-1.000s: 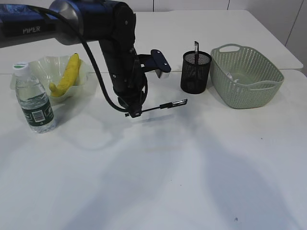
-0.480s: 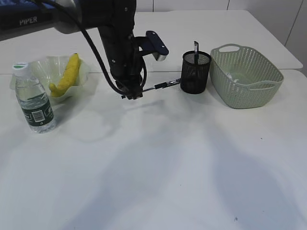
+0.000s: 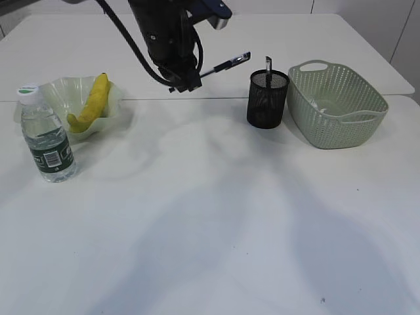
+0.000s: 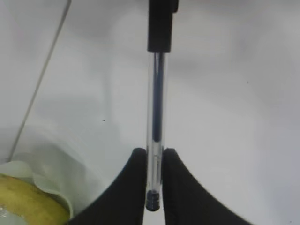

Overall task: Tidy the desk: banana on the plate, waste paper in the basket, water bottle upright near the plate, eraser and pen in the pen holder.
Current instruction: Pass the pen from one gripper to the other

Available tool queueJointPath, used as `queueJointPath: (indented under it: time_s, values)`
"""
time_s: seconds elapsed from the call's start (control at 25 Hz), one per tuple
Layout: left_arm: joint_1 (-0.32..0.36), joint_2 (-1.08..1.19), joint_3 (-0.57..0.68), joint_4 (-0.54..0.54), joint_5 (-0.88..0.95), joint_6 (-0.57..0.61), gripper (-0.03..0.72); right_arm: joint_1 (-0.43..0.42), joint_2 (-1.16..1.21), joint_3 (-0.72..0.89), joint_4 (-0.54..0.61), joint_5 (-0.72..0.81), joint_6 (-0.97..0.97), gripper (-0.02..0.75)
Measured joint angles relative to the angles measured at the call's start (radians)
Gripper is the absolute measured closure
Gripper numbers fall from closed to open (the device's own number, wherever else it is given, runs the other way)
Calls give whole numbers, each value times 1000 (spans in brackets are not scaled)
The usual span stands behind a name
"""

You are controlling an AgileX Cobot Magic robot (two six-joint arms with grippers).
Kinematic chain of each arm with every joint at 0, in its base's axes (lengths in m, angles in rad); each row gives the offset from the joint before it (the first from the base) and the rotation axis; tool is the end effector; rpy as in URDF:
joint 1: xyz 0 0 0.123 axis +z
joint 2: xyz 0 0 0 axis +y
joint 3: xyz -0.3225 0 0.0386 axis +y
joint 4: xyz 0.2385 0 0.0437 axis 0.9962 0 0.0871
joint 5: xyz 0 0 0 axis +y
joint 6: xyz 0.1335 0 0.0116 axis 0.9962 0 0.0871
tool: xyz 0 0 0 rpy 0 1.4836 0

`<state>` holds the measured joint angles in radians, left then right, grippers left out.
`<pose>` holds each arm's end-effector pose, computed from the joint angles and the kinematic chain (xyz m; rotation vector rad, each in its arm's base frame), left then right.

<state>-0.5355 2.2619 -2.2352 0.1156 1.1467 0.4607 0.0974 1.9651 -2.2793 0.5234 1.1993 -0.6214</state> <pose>0.4692 -0.2620 0.2664 1.2913 2.3147 0.1308 0.4516 0.1068 0.4406 -0.7983 2.0972 0.3902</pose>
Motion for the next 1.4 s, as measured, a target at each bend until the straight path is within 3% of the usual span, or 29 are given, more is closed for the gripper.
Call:
queueJointPath:
  time_s: [0.24, 0.44, 0.68, 1.08, 1.4]
  values:
    - [0, -65, -2, 65, -23, -38, 648, -41, -21, 0, 104, -40, -14, 541]
    - [0, -105, -2, 128, -60, -92, 648, -126, -53, -2, 386, -139, -62, 541]
    - [0, -158, -2, 160, -113, -144, 648, -215, -54, -2, 712, -154, -163, 541]
    - [0, -262, -2, 164, -183, -215, 648, -274, 43, -2, 1164, 21, -347, 541]
    - [0, -338, -2, 131, -229, -271, 647, -277, 79, -2, 1226, 23, -402, 541]
